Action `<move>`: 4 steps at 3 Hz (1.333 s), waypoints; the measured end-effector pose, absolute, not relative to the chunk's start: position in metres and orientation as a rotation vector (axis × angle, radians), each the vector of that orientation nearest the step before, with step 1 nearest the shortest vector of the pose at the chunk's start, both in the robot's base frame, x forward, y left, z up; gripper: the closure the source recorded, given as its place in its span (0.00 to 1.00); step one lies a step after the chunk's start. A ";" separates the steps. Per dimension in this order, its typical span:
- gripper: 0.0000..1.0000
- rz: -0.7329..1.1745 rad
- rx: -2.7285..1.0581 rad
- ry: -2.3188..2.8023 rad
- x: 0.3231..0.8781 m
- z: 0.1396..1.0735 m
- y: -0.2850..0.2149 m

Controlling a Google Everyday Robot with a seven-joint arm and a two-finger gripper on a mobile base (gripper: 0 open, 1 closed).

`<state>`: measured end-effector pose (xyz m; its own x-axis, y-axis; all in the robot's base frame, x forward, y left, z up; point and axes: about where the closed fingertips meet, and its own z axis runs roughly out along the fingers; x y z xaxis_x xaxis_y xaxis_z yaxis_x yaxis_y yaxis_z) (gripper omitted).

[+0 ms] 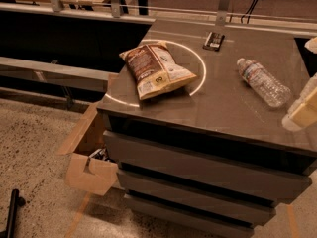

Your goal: Move water bottle near rxbar chocolate

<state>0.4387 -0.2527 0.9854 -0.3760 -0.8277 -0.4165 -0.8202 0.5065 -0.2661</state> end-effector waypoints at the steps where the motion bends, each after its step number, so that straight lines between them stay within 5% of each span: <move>1: 0.00 0.013 -1.160 2.212 0.441 0.980 -0.271; 4: 0.00 0.098 -0.778 2.074 0.465 0.921 -0.305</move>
Offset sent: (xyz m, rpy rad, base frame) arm 0.0258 -0.0556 -0.0446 0.3859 -0.3214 -0.2780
